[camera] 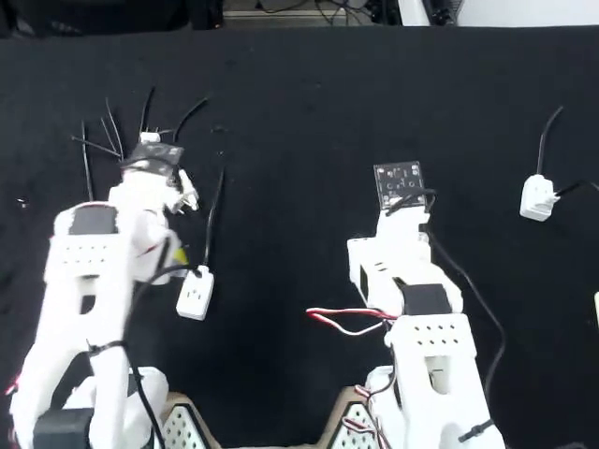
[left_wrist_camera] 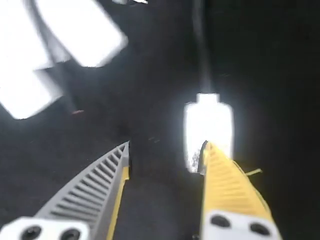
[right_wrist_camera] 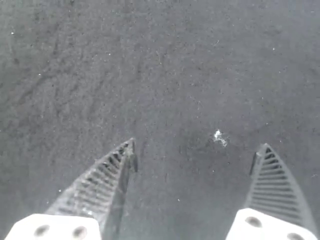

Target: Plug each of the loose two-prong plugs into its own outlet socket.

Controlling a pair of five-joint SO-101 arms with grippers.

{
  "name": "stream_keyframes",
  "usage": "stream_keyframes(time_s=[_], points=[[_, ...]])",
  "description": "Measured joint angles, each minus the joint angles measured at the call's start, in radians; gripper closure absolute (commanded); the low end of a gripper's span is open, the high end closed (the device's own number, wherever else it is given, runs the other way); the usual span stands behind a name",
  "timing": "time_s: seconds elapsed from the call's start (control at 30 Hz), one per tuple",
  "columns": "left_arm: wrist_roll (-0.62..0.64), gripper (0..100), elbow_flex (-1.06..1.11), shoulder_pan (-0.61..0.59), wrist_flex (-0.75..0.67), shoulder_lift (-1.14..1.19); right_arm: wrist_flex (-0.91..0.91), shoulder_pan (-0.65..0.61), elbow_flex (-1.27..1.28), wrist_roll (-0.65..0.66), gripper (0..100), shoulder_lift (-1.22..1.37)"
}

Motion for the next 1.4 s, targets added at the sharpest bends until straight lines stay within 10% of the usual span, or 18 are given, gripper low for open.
stream_keyframes(time_s=[0.3,0.83,1.2,1.4], points=[[-0.1,77,0.269,-0.126,-0.298,0.021,0.0,0.0,0.0,0.0,65.2,0.0],[0.252,77,0.155,0.43,-0.235,0.023,0.0,0.0,0.0,-0.006,65.2,0.0],[0.342,77,0.094,0.397,-0.364,0.034,0.0,0.066,0.0,-0.009,65.2,0.0],[0.183,77,0.138,0.381,-0.307,0.054,0.0,0.066,0.0,-0.009,65.2,0.0]])
